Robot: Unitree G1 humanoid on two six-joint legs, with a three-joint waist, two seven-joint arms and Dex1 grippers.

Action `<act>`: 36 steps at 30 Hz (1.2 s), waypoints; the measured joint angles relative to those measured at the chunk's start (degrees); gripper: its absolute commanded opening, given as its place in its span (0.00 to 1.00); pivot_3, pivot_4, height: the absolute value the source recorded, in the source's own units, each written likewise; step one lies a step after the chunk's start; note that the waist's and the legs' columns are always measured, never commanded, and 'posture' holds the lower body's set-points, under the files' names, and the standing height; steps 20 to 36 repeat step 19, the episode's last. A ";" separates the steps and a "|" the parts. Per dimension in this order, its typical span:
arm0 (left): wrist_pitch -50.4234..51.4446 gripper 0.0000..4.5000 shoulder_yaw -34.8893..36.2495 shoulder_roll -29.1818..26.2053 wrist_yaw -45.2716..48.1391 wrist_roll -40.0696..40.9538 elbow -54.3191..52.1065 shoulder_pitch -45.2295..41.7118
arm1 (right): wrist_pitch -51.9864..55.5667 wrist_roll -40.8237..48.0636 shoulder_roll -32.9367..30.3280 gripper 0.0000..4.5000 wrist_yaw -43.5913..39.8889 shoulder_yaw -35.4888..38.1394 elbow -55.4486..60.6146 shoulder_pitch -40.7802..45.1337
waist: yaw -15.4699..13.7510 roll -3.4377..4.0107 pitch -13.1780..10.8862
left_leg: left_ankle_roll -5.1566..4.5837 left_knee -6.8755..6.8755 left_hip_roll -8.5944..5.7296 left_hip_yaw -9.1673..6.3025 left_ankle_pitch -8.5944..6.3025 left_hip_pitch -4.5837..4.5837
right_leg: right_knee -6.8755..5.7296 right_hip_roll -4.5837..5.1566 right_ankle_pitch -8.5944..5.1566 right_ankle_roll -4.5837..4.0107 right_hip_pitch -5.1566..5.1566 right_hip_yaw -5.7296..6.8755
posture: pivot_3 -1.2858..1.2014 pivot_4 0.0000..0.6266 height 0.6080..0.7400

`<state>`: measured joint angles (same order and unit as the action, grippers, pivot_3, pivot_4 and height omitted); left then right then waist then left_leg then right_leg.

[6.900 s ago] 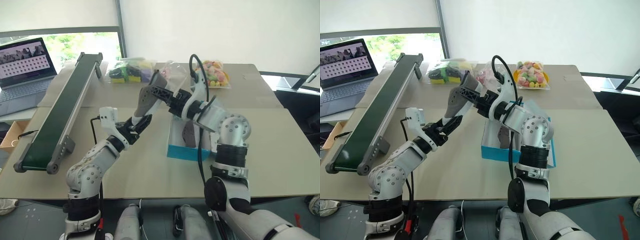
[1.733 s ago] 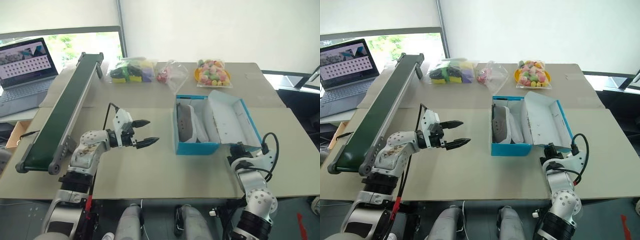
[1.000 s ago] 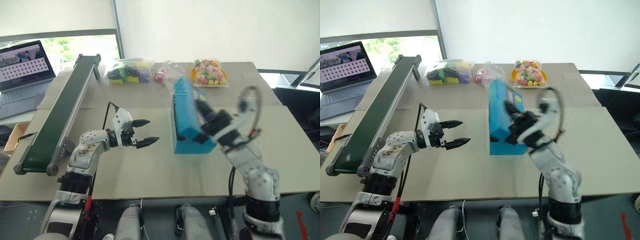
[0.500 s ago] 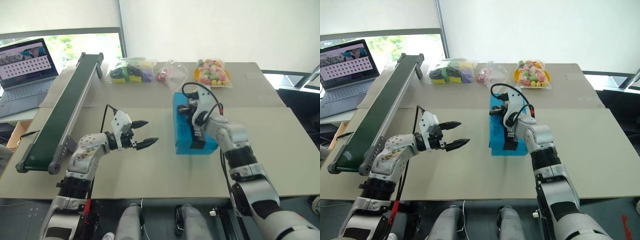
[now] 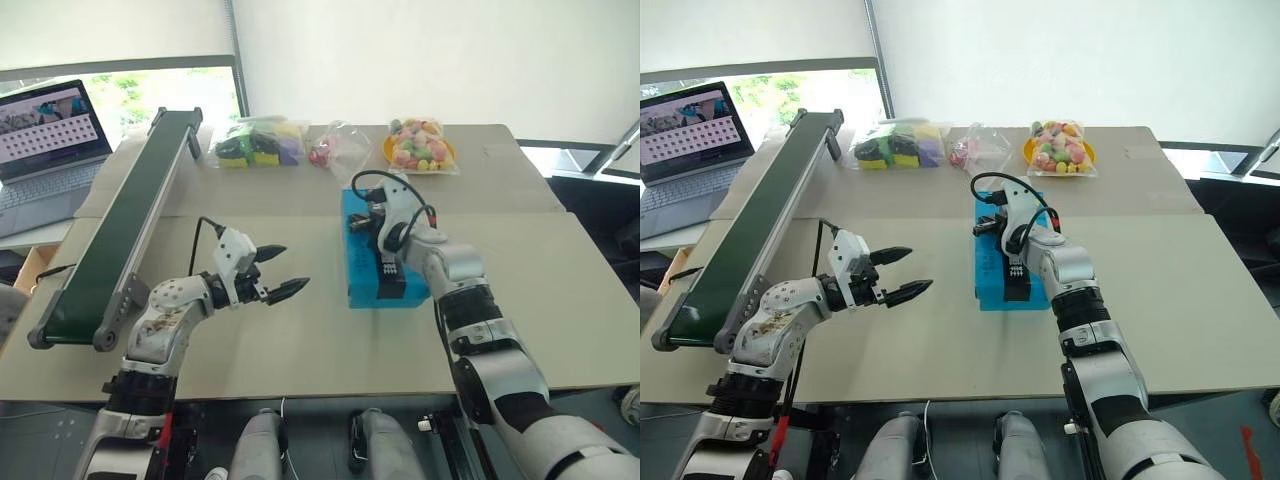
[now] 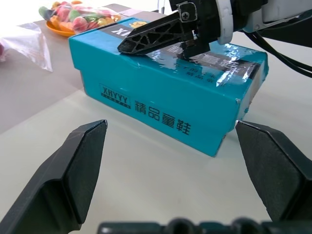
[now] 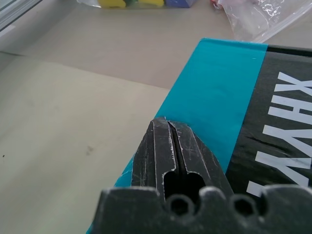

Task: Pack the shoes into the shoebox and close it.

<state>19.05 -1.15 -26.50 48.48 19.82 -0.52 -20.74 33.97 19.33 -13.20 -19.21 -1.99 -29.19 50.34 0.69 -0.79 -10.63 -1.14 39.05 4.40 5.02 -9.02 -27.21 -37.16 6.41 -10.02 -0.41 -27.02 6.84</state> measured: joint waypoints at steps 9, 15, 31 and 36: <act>4.41 1.00 3.80 1.28 -9.33 -0.43 -0.35 0.13 | 6.42 1.57 -3.46 0.00 0.62 6.60 8.81 -0.10 | -0.15 0.01 -0.01 | 0.00 -0.02 -0.02 0.03 0.00 -0.09 | 0.03 0.02 0.00 0.00 -0.07 -0.01 | 0.52 0.24 0.55; 7.43 1.00 6.66 4.09 -13.38 2.59 -3.93 2.74 | 11.21 4.43 -6.04 0.00 0.46 9.30 21.04 -0.32 | -0.04 0.00 -0.01 | 0.01 -0.03 0.00 0.01 0.00 -0.08 | 0.02 0.02 0.00 0.00 -0.08 0.00 | 0.52 0.24 0.55; 7.88 1.00 7.92 4.77 -15.20 3.51 -6.69 4.88 | 11.54 4.39 -7.89 0.00 0.43 9.50 27.04 -4.21 | -0.19 0.00 0.00 | 0.10 -0.03 -0.01 0.01 -0.06 -0.07 | 0.02 0.03 -0.01 -0.01 -0.06 0.01 | 0.52 0.24 0.55; 7.88 1.00 7.92 4.77 -15.20 3.51 -6.69 4.88 | 11.54 4.39 -7.89 0.00 0.43 9.50 27.04 -4.21 | -0.19 0.00 0.00 | 0.10 -0.03 -0.01 0.01 -0.06 -0.07 | 0.02 0.03 -0.01 -0.01 -0.06 0.01 | 0.52 0.24 0.55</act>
